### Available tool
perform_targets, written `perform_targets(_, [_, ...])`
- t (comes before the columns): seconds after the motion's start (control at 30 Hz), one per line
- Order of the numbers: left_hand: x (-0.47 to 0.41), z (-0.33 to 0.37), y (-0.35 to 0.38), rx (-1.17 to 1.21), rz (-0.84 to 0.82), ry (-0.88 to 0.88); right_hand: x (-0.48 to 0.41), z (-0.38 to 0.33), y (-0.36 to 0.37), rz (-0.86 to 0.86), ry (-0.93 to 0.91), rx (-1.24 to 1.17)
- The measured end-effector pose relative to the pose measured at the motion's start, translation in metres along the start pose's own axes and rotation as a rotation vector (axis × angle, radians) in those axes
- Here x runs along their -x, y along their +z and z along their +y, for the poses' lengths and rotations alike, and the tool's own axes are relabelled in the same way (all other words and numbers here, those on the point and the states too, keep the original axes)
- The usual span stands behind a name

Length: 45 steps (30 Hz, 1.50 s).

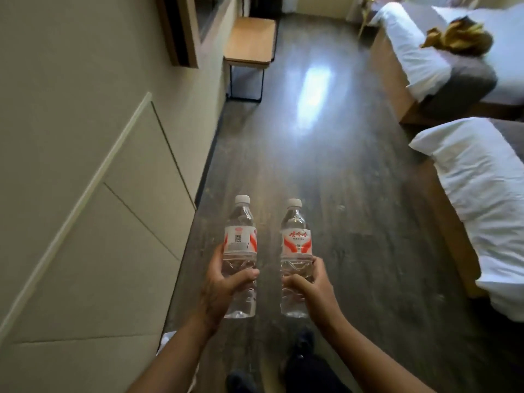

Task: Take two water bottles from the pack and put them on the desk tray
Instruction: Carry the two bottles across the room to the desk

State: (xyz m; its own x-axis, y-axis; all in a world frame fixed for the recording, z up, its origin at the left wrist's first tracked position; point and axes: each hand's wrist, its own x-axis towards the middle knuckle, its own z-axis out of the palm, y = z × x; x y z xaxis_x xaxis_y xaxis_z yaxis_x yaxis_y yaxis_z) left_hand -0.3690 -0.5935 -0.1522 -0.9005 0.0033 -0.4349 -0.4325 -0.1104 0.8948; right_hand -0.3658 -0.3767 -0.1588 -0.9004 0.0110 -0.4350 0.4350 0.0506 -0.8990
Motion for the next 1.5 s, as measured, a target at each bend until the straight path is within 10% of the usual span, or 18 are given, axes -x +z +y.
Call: perform_targets(1.5, [-0.106, 0.034, 0.228, -0.154, -0.056, -0.001, -0.089, -0.011, -0.211, 0.089, 0.076, -0.056])
